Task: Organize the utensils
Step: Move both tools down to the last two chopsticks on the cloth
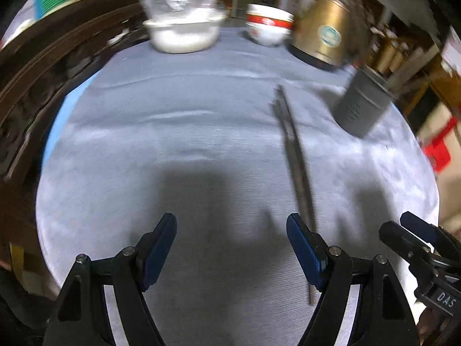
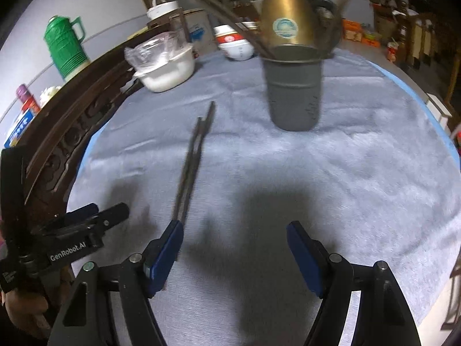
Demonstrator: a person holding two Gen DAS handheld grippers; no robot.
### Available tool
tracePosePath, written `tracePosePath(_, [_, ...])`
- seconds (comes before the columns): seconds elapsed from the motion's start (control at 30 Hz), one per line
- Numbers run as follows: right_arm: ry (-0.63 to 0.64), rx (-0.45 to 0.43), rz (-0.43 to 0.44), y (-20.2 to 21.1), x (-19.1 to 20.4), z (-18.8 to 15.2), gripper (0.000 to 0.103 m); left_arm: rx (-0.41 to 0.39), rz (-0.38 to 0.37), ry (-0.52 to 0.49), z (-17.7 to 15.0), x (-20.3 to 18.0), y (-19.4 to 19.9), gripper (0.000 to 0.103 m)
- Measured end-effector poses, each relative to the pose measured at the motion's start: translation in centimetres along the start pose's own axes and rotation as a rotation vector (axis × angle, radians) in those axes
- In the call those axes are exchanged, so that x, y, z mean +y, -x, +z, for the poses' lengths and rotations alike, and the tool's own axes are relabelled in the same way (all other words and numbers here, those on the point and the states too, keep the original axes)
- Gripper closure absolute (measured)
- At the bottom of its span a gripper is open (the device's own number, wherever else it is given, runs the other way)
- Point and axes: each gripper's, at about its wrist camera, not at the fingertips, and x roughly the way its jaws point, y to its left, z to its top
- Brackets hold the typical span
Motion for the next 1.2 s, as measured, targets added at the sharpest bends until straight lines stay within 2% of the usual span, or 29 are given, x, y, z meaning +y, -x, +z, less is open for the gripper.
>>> tracePosePath(0.1, [-0.043,0.009,-0.004,0.3,-1.6,-0.8,0.025,0.027,-0.023,-0.048,-0.5,-1.7,-0.6,0.024])
tracePosePath(0.3, [-0.093,0.017,0.011,0.3,-3.6,-1.2,0.025,0.084,-0.027,-0.066,-2.1,-2.6,-1.4,0.024])
tracePosePath(0.37, [-0.096,0.015,0.02,0.2,-3.7,-1.2,0.025,0.066,-0.004,-0.097,-2.5,-2.9,-1.2,0.024])
tracePosePath(0.47, [-0.093,0.018,0.035,0.0,-3.4,-1.3,0.025,0.066,0.019,-0.071,-2.7,-2.3,-1.0,0.029])
tracePosePath(0.57, [-0.082,0.02,0.04,-0.1,-3.1,-1.5,0.025,0.063,0.042,-0.012,-2.7,-0.7,-0.6,0.043])
tracePosePath(0.63, [-0.085,0.02,0.041,-0.1,-3.2,-1.6,0.025,0.061,0.04,0.049,-2.6,0.7,-0.2,0.059])
tracePosePath(0.67, [-0.088,0.02,0.041,-0.1,-3.2,-1.5,0.025,0.062,0.04,0.072,-2.5,1.3,-0.1,0.064])
tracePosePath(0.73, [-0.094,0.02,0.04,-0.2,-3.3,-1.5,0.025,0.061,0.041,0.089,-2.5,2.0,0.0,0.081])
tracePosePath(0.8, [-0.094,0.022,0.042,-0.3,-3.2,-1.5,0.025,0.064,0.035,0.109,-2.8,2.4,0.0,0.092])
tracePosePath(0.87, [-0.09,0.021,0.043,-0.3,-2.9,-1.5,0.025,0.064,0.008,0.146,-3.1,3.3,0.1,0.093])
tracePosePath(0.93, [-0.082,0.021,0.045,-0.2,-2.7,-1.5,0.025,0.065,-0.018,0.245,-3.5,4.7,0.5,0.096])
tracePosePath(1.0, [-0.074,0.018,0.043,-0.1,-2.5,-1.5,0.025,0.06,-0.009,0.29,-4.1,5.3,0.7,0.097])
tracePosePath(1.1, [-0.066,0.019,0.044,-0.1,-2.1,-1.1,0.025,0.068,-0.02,0.283,-4.7,5.2,1.1,0.097])
tracePosePath(1.17, [-0.051,0.017,0.046,-0.2,-1.6,-0.5,0.025,0.078,-0.034,0.277,-5.0,4.9,1.4,0.091])
tracePosePath(1.2, [-0.038,0.013,0.048,-0.2,-1.2,0.0,0.025,0.082,-0.048,0.275,-5.1,4.9,1.5,0.082])
